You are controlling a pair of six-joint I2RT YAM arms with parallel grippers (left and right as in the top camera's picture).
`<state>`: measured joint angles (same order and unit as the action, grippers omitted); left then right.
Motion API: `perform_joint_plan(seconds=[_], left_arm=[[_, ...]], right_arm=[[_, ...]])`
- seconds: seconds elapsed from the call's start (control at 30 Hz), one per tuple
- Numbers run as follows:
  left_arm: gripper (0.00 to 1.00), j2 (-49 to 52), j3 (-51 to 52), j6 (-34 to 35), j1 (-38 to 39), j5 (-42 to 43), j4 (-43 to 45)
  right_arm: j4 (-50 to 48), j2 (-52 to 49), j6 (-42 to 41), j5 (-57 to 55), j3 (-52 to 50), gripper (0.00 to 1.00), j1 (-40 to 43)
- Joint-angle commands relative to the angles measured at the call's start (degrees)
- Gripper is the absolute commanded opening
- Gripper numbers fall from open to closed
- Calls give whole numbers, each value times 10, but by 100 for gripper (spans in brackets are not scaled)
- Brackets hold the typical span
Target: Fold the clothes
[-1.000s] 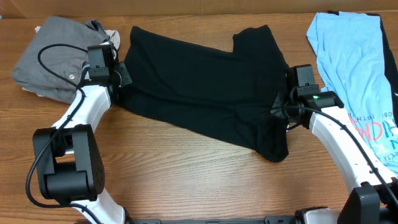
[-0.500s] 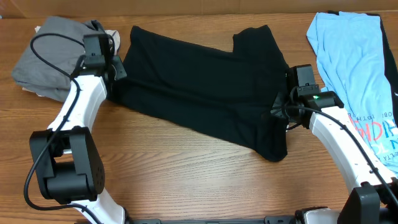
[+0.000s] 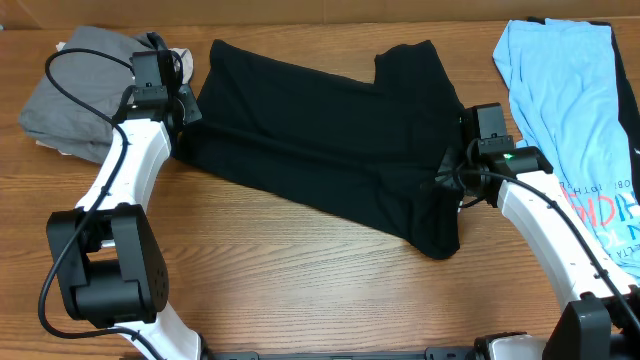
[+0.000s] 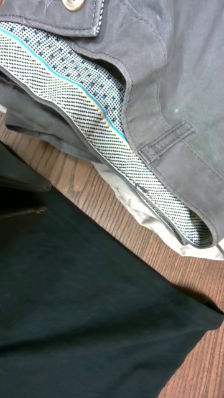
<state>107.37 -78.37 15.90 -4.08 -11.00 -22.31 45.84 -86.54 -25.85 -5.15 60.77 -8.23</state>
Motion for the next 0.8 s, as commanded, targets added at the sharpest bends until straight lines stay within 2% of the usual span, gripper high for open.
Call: perform_joint_plan(seconds=[0.0,0.13,0.43,0.5,0.57,0.6,0.63,0.67,0.77], left_arm=[[11,2,-11,-11,3,-14,4],[11,2,-11,-11,3,-14,2],[18,2,-10,-9,0,-14,2],[19,2,-9,-9,0,-14,0],[20,2,-9,-10,0,-14,0],[22,2,-9,-16,1,-14,0],[24,2,-9,-25,1,-14,0],[26,1,-10,-33,0,-14,-1],[34,-12,-25,-51,-3,-7,-40]], right_arm=[[-27,-3,6,-17,3,4,5],[-57,-3,6,-17,-9,4,5],[-90,-30,8,-17,-9,4,5],[-90,-40,8,-17,-9,6,5],[-88,-46,8,-17,-9,45,5],[-87,-46,8,-20,-9,73,5],[-86,-45,8,-19,-7,80,5],[-81,-44,8,-19,-4,82,5],[-34,-43,22,-1,19,85,5]])
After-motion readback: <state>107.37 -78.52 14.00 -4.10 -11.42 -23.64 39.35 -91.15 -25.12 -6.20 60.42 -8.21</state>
